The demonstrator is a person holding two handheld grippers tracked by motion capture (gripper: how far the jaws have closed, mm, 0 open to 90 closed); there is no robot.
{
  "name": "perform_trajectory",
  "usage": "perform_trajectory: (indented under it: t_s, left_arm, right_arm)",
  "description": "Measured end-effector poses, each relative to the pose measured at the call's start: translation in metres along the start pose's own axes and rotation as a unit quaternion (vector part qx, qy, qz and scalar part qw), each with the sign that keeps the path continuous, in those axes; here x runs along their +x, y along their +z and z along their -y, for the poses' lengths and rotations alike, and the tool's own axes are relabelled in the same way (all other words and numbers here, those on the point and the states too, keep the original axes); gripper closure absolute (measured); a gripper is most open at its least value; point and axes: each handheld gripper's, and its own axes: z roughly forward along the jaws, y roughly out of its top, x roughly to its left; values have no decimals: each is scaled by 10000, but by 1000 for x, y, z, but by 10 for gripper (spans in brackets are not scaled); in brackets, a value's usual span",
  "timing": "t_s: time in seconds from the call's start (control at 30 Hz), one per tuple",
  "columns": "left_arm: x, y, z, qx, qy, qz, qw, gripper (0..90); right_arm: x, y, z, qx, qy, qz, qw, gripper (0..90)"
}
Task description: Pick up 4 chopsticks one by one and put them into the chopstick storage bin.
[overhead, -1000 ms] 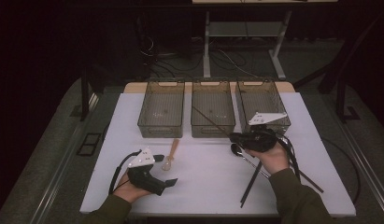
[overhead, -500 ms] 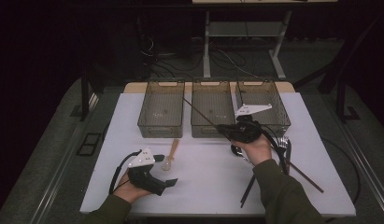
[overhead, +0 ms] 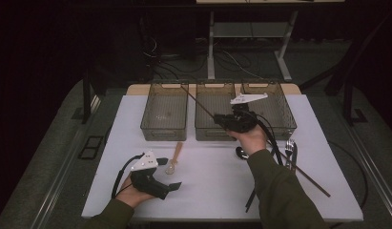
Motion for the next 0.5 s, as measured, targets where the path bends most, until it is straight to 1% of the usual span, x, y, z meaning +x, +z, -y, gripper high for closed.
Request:
perform_trajectory:
  t_s: [0.17,0.2,0.23,0.3,0.5]
  left_arm:
    - [1,0,0,22,3,9,10000,4]
    - [1,1,0,3,11,14,10000,4]
    - [1,1,0,27,8,26,10000,4]
    - [0,1,0,30,15,49,10000,4]
    - [1,1,0,-10,30,58,10000,4]
  right_arm:
    - [-3,11,-13,-62,146,51,9999,841]
    - [-3,14,-16,-83,130,72,9999,841]
    - [-2,16,-19,-105,159,92,9998,841]
    - [-1,22,-26,-98,138,114,9998,841]
    - [7,37,-44,-152,131,132,9997,841]
